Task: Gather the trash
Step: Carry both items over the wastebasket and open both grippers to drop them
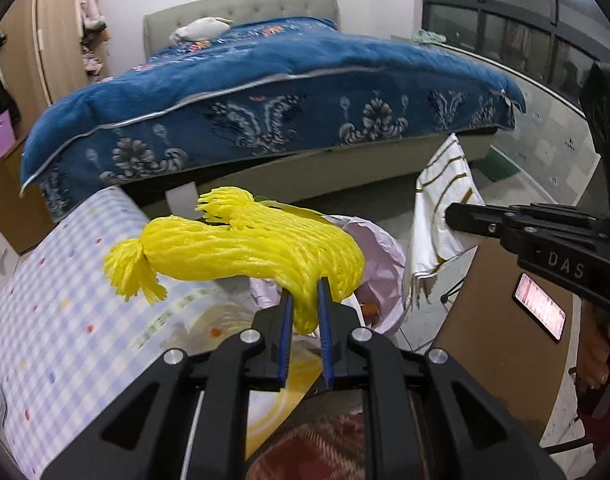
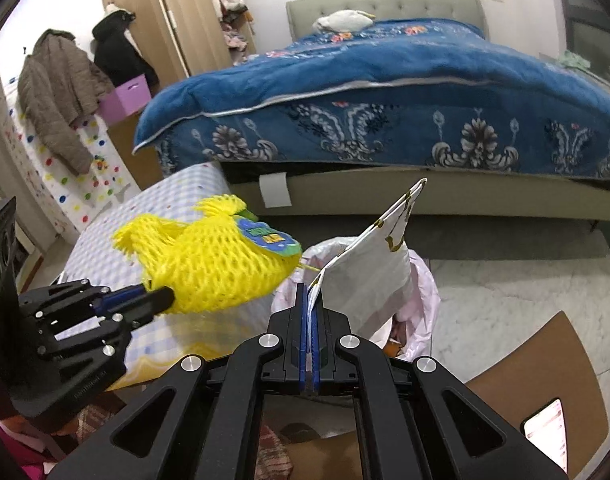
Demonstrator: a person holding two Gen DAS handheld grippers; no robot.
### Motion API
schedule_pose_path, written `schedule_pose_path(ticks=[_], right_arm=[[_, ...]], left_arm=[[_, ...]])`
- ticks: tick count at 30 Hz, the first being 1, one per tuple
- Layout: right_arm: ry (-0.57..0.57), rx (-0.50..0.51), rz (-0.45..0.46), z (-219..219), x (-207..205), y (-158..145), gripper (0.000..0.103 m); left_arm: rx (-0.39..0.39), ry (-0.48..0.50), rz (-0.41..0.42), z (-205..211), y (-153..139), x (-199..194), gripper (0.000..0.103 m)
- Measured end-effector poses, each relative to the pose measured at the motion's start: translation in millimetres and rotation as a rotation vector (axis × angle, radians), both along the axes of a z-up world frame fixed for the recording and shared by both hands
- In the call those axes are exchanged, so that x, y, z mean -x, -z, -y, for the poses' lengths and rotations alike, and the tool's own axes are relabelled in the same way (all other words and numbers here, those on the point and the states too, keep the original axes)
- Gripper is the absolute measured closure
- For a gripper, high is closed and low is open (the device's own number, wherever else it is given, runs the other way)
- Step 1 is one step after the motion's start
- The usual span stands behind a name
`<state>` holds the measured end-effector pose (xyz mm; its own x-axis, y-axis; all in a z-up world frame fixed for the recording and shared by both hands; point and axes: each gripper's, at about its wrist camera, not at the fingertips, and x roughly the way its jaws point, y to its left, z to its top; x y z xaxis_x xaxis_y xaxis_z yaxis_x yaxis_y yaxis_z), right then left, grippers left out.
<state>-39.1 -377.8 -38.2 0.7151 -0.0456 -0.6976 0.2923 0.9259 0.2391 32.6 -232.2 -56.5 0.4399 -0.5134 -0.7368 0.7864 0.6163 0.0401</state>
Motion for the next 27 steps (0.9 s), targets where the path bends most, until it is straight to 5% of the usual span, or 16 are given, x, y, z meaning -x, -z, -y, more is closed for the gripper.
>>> schedule_pose_path(ticks=[14,18,21,27], right_arm=[[0.014,-0.048,-0.078,42.1,-52.1,41.6,0.101],[0.008,-0.056,-0.114,48.7,-67.3,57.7,0.096],[0.027,-0.069,-0.141,53.3,-73.0,68.0,0.074],[0.062,-0.042,-0.158,52.3,-66.1,65.1,0.066]], left_arm=[[-0.092,0.063,-0.066,61.9,45.6,-50.5,0.090],[-0.104,0.062,-0.071,67.6,53.3,-59.5,0.062],[-0.102,0.049,-0.071,65.5,55.2,-62.3,0.046],[-0.096,0.015,-0.082,49.3,49.0,-63.9,0.044]])
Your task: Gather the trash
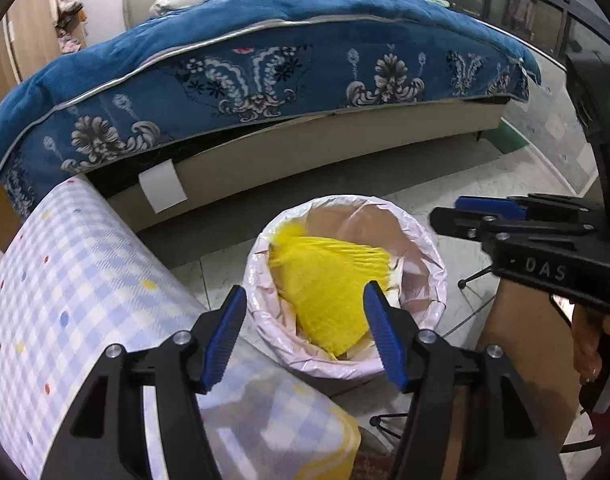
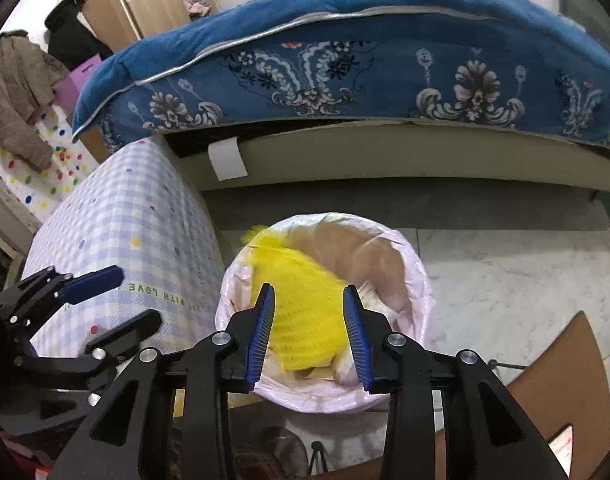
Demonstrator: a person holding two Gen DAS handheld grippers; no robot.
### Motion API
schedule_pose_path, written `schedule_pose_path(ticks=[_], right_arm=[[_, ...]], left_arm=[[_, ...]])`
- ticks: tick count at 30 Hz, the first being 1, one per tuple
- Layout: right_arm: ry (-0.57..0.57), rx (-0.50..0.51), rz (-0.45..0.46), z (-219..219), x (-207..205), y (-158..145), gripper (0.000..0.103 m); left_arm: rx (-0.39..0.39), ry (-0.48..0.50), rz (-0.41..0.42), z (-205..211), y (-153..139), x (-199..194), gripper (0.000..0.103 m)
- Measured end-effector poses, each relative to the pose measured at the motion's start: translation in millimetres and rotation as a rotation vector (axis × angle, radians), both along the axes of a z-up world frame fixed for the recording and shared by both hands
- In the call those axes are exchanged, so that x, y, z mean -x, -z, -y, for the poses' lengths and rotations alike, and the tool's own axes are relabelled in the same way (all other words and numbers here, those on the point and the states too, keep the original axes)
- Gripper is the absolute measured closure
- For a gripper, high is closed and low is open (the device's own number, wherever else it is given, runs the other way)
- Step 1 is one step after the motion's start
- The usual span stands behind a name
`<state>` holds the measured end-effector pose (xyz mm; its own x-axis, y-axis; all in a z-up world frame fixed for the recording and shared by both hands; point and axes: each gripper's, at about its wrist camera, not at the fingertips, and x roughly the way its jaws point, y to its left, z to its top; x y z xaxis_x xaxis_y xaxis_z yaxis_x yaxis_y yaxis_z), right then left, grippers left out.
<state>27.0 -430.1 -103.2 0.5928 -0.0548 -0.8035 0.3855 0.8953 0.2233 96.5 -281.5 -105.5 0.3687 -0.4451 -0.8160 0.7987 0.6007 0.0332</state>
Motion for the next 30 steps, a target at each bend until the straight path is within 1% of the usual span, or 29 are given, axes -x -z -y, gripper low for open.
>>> schedule_pose_path(ticks=[2,4,9,12,14,15,16,17,18,19,20,22,23,25,26,27,28,30], right_arm=[[0.019,0.006,0.007,-2.1,8.3,-9.4,0.066],[0.023,0.003,0.039,-8.6,19.8,-23.6,0.066],[-0.006,0.012,0.097,-32.7,38.9,-54.6,0.066],[-0.032,0.021,0.131,-49.9,46.3,-73.4,0.062],[-0.055,0.027,0.152,-62.2,51.1,-85.1,0.056],[-0.069,0.029,0.164,-69.5,53.6,-91.1,0.054],[-0.088,0.031,0.175,-78.1,56.2,-97.5,0.047],[-0.106,0.035,0.184,-86.4,58.9,-103.1,0.037],[-0.135,0.046,0.195,-98.3,60.8,-110.4,0.031],[-0.156,0.060,0.203,-107.6,62.0,-115.4,0.021],[-0.177,0.076,0.213,-117.9,63.8,-120.6,0.017],[-0.229,0.108,0.235,-140.9,66.3,-131.6,0.016],[-0.249,0.118,0.240,-149.6,66.6,-135.8,0.014],[-0.289,0.132,0.253,-167.2,68.3,-144.2,0.013],[-0.306,0.136,0.258,-175.6,68.0,-148.4,0.012],[-0.319,0.135,0.259,-181.0,68.0,-150.4,0.012],[-0.337,0.130,0.260,-188.0,67.7,-153.3,0.012],[-0.364,0.127,0.262,-200.5,67.4,-158.0,0.011]], left_arm=[[0.024,-0.028,0.001,-14.2,-9.6,2.7,0.044],[0.046,-0.061,0.006,-29.2,-18.7,5.8,0.044],[0.090,-0.138,0.015,-66.8,-42.2,18.0,0.044],[0.113,-0.181,0.025,-88.4,-57.3,24.9,0.044],[0.131,-0.208,0.042,-104.6,-68.5,31.9,0.043],[0.136,-0.223,0.048,-112.3,-72.8,34.9,0.041],[0.141,-0.244,0.056,-122.2,-78.1,38.9,0.038],[0.144,-0.270,0.069,-133.8,-83.9,43.7,0.036],[0.144,-0.290,0.082,-142.8,-87.9,47.6,0.033],[0.143,-0.316,0.094,-154.1,-92.3,52.0,0.031],[0.143,-0.345,0.099,-166.2,-96.2,55.3,0.030],[0.141,-0.416,0.105,-191.3,-104.3,60.4,0.021],[0.142,-0.441,0.109,-200.2,-107.7,61.3,0.019],[0.149,-0.502,0.116,-223.4,-115.6,66.8,0.011],[0.150,-0.524,0.117,-232.1,-118.0,69.0,0.009],[0.149,-0.547,0.122,-241.2,-120.3,72.1,0.007],[0.150,-0.576,0.131,-252.9,-123.9,77.1,0.007],[0.147,-0.605,0.136,-266.7,-126.7,83.9,0.007]])
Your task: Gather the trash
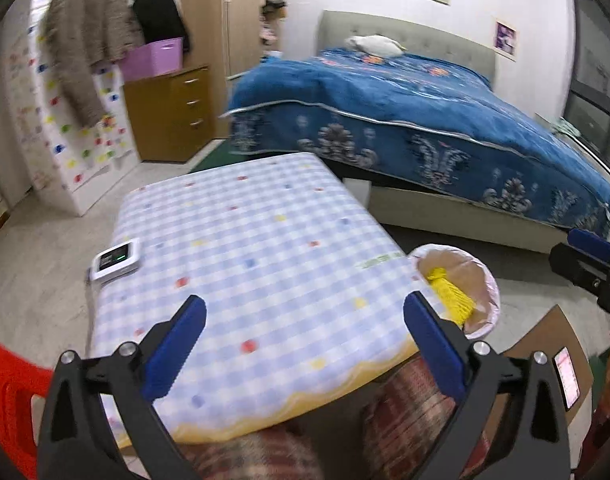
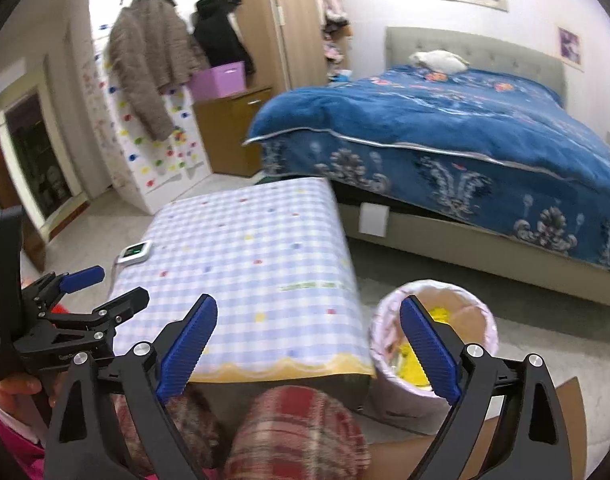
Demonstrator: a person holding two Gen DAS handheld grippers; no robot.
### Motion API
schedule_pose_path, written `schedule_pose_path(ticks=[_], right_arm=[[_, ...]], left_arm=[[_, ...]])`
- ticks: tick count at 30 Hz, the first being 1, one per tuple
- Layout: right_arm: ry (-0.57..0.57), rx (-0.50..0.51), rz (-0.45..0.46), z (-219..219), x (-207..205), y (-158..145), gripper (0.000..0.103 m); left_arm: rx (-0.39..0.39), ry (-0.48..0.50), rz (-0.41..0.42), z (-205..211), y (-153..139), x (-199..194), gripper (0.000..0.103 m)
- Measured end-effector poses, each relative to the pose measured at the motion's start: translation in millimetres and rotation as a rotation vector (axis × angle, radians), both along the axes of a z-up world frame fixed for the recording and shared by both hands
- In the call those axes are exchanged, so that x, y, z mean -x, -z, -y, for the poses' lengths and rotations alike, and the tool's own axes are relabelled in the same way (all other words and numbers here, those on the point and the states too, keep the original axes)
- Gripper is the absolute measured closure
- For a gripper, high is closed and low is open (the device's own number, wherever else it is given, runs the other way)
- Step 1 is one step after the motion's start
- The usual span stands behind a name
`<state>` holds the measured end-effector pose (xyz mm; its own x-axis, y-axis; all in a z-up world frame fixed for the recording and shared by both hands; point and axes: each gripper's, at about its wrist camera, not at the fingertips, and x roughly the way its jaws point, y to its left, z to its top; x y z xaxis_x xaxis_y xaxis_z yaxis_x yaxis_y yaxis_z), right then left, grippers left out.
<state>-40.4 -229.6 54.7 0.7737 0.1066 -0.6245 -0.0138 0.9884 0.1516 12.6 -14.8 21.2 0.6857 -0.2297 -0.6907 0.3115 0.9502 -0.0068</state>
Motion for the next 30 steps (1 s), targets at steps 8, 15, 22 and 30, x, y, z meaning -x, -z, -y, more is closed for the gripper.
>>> schedule_pose_path(ticks=[8,15,22,30], right_arm=[[-0.084,0.032,0.018,-48.4,4.6,-20.2,0.010],[-0.155,0.070,0.031,-87.2,4.2,-28.2,0.010],[-0.169,0.050,0.027,-92.1,-4.2,-27.4,0.010],[-0.146,0.062,0.011,-87.0,-8.7,-24.8,0.010]], left_arm=[[-0.005,-0.123,-0.018,-56.6,-6.8,21.6,0.007],[-0.011,-0.207,-0.009,-93.0,-18.2,36.3,0.007],[-0.013,-0.247,0.017,-108.8,-29.1,36.6,0.007],[-0.003,-0.248,0.001,-108.3,-26.8,30.0,0.007]])
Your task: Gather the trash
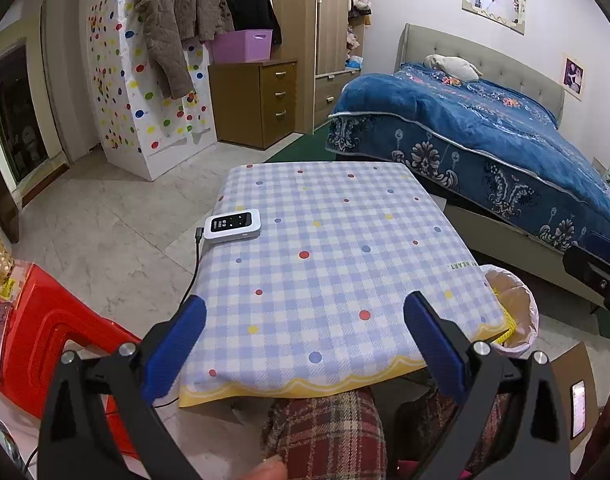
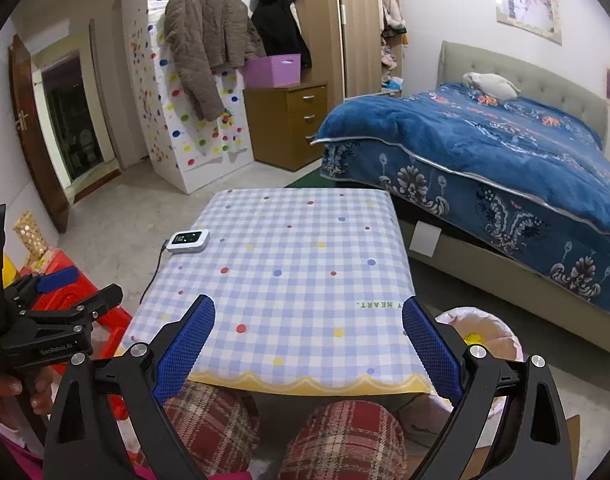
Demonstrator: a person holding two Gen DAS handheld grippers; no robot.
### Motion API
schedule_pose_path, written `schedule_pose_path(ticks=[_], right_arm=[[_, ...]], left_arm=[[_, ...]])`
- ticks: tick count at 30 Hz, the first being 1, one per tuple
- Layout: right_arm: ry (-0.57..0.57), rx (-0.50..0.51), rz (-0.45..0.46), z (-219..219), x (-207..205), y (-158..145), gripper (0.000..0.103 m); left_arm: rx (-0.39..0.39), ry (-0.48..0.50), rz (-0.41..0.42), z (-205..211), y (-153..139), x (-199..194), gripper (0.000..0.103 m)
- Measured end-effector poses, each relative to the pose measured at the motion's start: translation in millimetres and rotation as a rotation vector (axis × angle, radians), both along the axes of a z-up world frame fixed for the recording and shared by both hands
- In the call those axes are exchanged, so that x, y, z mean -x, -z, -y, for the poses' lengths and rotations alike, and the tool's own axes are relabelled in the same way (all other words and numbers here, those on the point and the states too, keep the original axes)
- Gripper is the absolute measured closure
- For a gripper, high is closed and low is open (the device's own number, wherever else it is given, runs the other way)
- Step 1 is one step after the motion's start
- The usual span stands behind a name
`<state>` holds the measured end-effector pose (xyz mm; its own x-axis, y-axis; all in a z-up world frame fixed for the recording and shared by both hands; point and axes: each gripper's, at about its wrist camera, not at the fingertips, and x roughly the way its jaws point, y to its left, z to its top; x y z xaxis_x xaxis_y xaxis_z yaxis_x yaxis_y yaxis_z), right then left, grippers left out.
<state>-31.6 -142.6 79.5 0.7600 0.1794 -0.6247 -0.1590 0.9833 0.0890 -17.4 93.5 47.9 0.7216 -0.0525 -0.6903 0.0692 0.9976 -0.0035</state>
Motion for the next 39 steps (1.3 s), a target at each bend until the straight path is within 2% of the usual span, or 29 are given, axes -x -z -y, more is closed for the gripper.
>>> schedule_pose_path(ticks=[39], right_arm=[[0.034,0.002,-0.009,15.6,-1.6,4.3,0.010]], left_arm=[[-0.008,-0.001,-0.006,-1.0,2.1,-2.6,0.007]])
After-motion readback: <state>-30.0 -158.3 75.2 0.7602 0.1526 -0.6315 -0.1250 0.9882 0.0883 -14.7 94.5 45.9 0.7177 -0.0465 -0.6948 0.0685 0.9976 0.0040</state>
